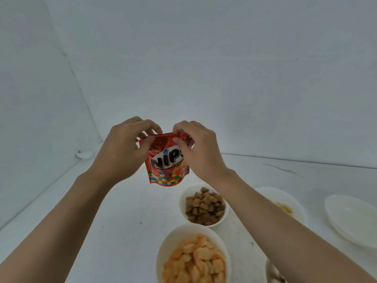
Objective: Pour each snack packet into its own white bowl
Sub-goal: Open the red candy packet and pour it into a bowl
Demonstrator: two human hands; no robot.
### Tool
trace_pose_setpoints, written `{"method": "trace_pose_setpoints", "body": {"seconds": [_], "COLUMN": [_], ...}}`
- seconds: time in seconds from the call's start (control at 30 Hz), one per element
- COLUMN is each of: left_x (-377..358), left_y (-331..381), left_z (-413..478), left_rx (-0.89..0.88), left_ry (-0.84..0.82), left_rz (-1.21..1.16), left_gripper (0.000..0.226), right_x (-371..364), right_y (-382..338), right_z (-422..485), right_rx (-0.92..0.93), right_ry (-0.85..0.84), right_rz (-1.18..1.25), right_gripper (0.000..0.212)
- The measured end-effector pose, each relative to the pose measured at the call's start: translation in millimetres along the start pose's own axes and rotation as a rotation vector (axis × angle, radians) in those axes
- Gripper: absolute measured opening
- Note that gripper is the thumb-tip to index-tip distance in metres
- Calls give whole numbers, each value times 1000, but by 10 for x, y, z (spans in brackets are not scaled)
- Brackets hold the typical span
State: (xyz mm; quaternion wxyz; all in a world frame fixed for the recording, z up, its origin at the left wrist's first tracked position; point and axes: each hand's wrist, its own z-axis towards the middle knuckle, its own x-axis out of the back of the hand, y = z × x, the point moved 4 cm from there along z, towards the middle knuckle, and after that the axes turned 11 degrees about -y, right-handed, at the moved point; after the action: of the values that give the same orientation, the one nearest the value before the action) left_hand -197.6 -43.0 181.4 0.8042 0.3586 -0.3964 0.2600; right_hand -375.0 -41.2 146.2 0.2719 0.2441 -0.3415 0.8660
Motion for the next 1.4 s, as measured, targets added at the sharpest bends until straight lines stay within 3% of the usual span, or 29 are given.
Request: {"method": "trace_pose_setpoints", "body": {"seconds": [0.23, 0.67, 0.93, 1.23, 1.4], "left_x": [102, -525, -675, -739, -719], "left_y": [-547, -933, -1063, -1188, -1191], "left_z": [-522, -1087, -1148, -1106, -1057], "left_rx": [121, 271, 354, 641, 686], "left_ry": [-69, -292, -343, -478, -538], "left_rz": [-18, -116, -216, -601, -595], "left_gripper": [23, 10, 7, 20, 22], "right_x": [-695, -1314, -1415, -1390, -1397], "right_y": [-268, -18, 30, 15, 51], "right_z": [1, -583, -756, -828, -826], "right_rx": [3, -36, -45, 30, 73], "right_ry": [-175, -442, -376, -277, -279], "right_rz": [85, 167, 158, 36, 28], "right_gripper": [12, 19, 13, 16, 17]}}
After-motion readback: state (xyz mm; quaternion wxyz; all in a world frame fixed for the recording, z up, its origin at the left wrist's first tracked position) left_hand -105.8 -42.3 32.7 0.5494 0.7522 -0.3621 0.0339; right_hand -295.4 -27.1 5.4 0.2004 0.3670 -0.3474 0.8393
